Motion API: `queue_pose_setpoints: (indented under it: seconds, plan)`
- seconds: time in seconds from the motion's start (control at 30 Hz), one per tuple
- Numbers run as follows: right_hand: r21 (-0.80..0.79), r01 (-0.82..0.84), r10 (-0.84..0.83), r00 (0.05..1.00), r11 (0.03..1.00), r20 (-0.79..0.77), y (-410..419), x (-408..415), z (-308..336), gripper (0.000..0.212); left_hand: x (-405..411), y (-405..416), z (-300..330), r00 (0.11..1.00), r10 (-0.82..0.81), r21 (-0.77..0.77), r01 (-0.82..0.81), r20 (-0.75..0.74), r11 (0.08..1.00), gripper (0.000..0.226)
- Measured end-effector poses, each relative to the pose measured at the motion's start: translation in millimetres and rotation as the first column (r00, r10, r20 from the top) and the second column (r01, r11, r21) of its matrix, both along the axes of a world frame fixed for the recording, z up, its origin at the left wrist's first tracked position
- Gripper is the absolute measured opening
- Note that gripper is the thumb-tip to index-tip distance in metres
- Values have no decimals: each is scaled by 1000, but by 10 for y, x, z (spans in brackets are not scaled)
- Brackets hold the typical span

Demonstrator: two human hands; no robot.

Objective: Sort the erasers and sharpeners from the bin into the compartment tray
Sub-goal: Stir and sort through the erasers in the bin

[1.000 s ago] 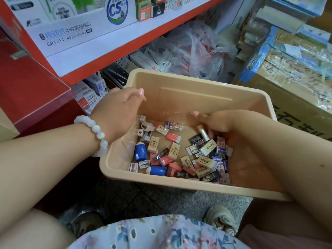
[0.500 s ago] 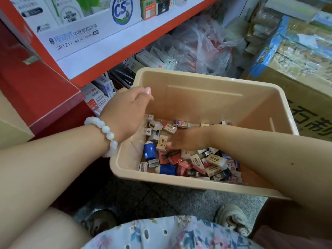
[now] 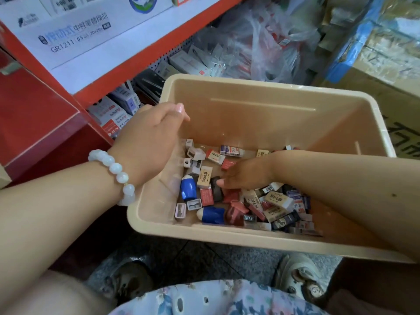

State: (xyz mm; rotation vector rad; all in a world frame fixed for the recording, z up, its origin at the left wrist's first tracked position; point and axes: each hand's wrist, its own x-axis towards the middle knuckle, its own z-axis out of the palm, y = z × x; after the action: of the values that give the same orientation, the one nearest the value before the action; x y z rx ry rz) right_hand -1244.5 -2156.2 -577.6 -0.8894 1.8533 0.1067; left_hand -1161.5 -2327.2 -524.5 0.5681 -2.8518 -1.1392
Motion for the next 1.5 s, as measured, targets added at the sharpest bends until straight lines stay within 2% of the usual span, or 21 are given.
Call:
queue_pose_setpoints:
  seconds: [0.1, 0.23, 0.3, 0.37, 0.43, 0.6, 0.77, 0.9, 1.2, 1.37, 1.5]
  plan:
    - [-9, -67, 67, 998, 998, -6, 12, -15, 6, 53, -8, -16, -11, 1000, -23, 13, 23, -12, 1000, 39]
    - [-11, -78, 78, 997, 997, -1, 6, 65, -24, 35, -8, -16, -10, 1000, -12, 23, 13, -10, 1000, 39]
    - [24, -94, 94, 996, 995, 11, -29, 126, -57, 49, 4, -9, -7, 1000, -10, 9, 10, -11, 1000, 37]
    - [54, -60, 59, 998, 997, 28, -66, 144, -117, 54, 7, 1, 1, 1000, -2, 6, 2, -14, 1000, 36]
    - [65, 7, -12, 998, 998, 69, -86, 152, -160, 47, 7, 7, 9, 1000, 1, 7, -1, -10, 1000, 36]
    - [86, 47, -60, 987, 995, 152, -82, 77, -149, 37, -6, 3, 12, 1000, -3, 15, 3, -8, 1000, 34]
    - [109, 24, -37, 993, 994, 112, -79, 93, -199, 55, -6, 6, 21, 1000, -2, 20, 2, -4, 1000, 35]
    - [183, -33, 11, 993, 983, 119, -129, 123, -136, 44, -5, 20, 40, 1000, 17, 19, -17, 1, 1000, 34]
    - [216, -38, 0, 985, 976, 173, -77, 117, -104, 47, -1, 27, 64, 1000, 22, 23, -23, 10, 999, 36]
    - [68, -2, -10, 984, 998, 176, -16, 47, -16, 32, 7, 31, 71, 1000, 13, 16, -13, 12, 1000, 37]
    - [40, 97, -105, 942, 994, 317, 14, 115, 56, 36, 9, 35, 73, 1000, 11, 18, -11, 12, 1000, 37]
